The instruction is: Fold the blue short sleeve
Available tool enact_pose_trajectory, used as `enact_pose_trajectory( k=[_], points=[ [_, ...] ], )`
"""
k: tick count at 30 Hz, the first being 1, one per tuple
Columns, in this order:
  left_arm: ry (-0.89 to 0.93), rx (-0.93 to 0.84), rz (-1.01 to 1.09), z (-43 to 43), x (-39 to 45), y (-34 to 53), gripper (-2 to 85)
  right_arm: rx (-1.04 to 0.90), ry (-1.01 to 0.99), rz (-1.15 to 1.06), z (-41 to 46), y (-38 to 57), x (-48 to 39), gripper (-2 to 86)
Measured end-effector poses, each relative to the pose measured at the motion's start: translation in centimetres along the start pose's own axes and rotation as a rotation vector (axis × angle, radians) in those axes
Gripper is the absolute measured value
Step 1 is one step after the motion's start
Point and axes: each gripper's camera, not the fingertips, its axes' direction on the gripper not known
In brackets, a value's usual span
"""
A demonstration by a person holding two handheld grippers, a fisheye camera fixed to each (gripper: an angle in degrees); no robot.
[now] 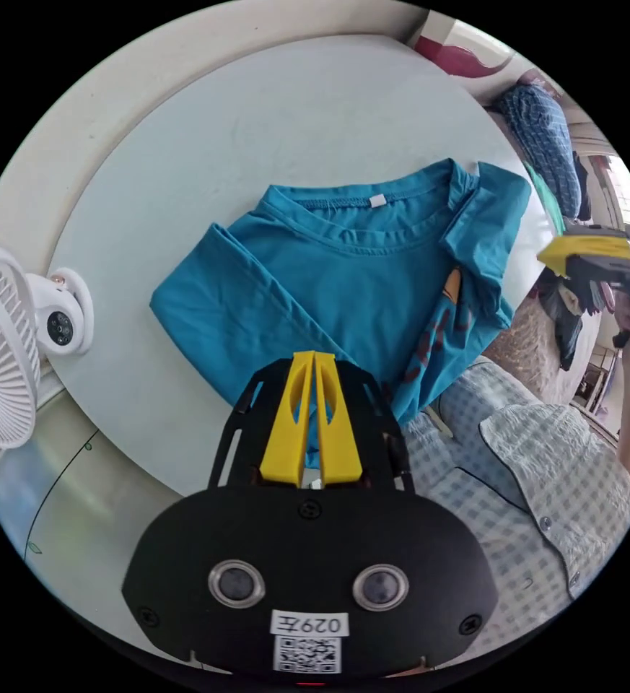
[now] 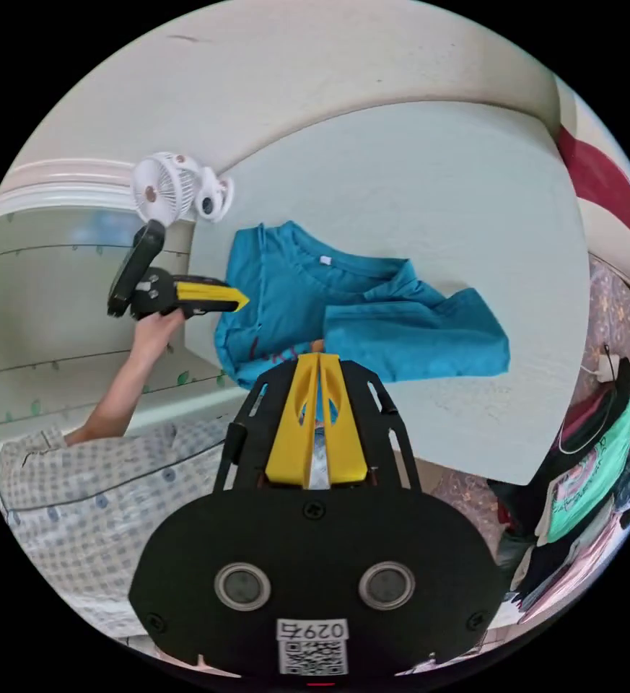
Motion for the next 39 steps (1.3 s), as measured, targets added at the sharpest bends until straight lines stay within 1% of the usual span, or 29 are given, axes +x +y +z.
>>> enact_pose_trajectory(
  k=[3, 4, 5, 7, 11, 12, 14, 16, 18, 20, 21, 22, 23, 24, 26, 29, 31, 34, 39],
  points=[
    [-0.002, -0.035, -0.032, 2.0, 0.3, 0.8, -1.0, -0.155, 0.158, 0.045, 3.8, -1.3, 1.5, -0.4],
    [-0.013, 0.014, -0.057, 2.0, 0.2, 1.5, -1.0, -0.201, 0.291, 0.044, 5.0, -0.8, 1.8, -0.4],
    [-0.040, 0.011, -0.084, 2.3, 0.0, 2.0, -1.0, -0.183, 0.367, 0.001, 5.1, 0.3, 1.8, -0.4],
    [-0.040, 0.044, -0.127, 2.5, -0.4, 2.8, -1.0, -0.155, 0.457, 0.012, 5.2, 1.9, 3.0, -0.4],
    [-0.026, 0.096, -0.182, 2.6, -1.1, 3.5, -1.0, -0.134, 0.359, 0.099, 3.8, 2.3, 7.2, -0.4],
    [-0.028, 0.097, -0.182, 2.5, -1.1, 3.5, -1.0, -0.093, 0.339, 0.086, 3.1, 2.2, 7.2, -0.4],
    [-0.033, 0.083, -0.189, 2.4, -1.3, 3.0, -1.0, 0.092, 0.185, -0.014, -0.2, 1.0, 5.9, -0.4],
    [-0.038, 0.077, -0.204, 2.2, -1.5, 2.5, -1.0, 0.091, 0.141, -0.070, -0.4, -1.3, 4.8, -0.4],
    [-0.050, 0.063, -0.216, 2.0, -1.6, 2.0, -1.0, 0.006, 0.154, -0.123, 1.7, -4.0, 3.9, -0.5],
    [-0.063, 0.019, -0.228, 1.8, -1.7, 1.5, -1.0, -0.192, 0.271, -0.170, 6.5, -6.5, 3.8, -0.5],
    [-0.065, 0.015, -0.230, 1.8, -1.7, 1.5, -1.0, -0.239, 0.312, -0.174, 7.6, -6.7, 4.1, -0.5],
    [-0.064, 0.016, -0.240, 1.7, -1.9, 1.7, -1.0, -0.241, 0.348, -0.195, 8.6, -6.5, 4.5, -0.5],
    [-0.055, 0.025, -0.257, 1.6, -2.1, 1.9, -1.0, -0.185, 0.386, -0.165, 7.9, -6.2, 5.2, -0.5],
    [-0.050, 0.036, -0.267, 1.5, -2.2, 2.0, -1.0, -0.190, 0.385, -0.167, 7.7, -6.2, 5.5, -0.5],
    [-0.030, 0.094, -0.300, 0.9, -3.0, 2.2, -1.0, -0.166, 0.312, -0.135, 6.3, -7.0, 7.6, -0.5],
    [-0.037, 0.104, -0.315, -0.3, -4.1, 0.9, -1.0, -0.135, 0.247, -0.086, 4.3, -9.9, 10.2, -0.5],
    [-0.062, 0.111, -0.318, -1.2, -4.7, -0.3, -1.0, -0.118, 0.243, -0.070, 3.2, -12.0, 11.3, -0.5],
    [-0.131, 0.132, -0.311, -2.8, -5.3, -2.2, -1.0, -0.114, 0.307, -0.066, 1.9, -15.2, 11.9, -0.5],
    [-0.208, 0.077, -0.266, -4.4, -5.6, -3.9, -1.0, -0.129, 0.422, -0.090, 1.3, -17.5, 11.5, -0.5]
  ],
)
